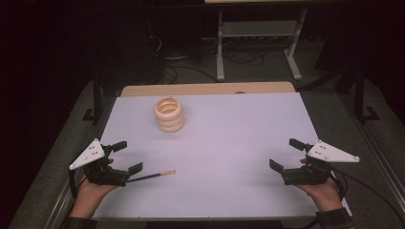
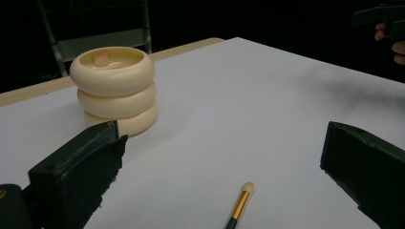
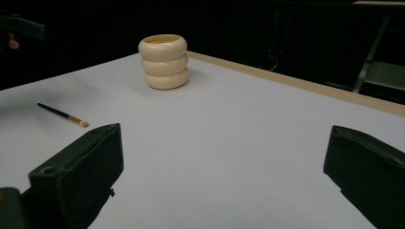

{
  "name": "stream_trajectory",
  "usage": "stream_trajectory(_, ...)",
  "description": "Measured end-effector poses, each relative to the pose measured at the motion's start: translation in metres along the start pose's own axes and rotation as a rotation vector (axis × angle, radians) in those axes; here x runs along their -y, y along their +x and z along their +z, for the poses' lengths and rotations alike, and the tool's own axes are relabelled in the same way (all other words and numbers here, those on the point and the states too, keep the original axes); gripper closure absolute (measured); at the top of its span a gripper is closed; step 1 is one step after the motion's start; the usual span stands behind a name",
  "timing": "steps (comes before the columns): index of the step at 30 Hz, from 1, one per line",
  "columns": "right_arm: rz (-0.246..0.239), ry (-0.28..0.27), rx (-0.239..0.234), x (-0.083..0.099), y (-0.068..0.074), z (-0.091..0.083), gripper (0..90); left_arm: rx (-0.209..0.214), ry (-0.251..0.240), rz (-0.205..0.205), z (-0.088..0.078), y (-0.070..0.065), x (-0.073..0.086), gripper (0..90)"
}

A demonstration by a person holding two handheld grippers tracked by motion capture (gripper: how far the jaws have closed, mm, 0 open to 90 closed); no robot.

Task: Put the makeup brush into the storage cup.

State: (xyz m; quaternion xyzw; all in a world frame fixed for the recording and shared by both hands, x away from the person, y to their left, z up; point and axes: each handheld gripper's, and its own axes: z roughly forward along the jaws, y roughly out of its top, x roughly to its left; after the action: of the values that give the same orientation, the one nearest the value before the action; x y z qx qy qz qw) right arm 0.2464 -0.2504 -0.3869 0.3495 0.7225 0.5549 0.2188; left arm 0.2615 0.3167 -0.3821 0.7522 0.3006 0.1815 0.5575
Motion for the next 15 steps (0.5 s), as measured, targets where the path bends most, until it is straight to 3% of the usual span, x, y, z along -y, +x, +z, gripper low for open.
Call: stream_trajectory(15, 0.005, 0.002, -0.004, 0.000, 0.000, 0.001, 0.0, 0.018, -0.001, 0.010, 0.012, 0.007, -0.009, 0.2)
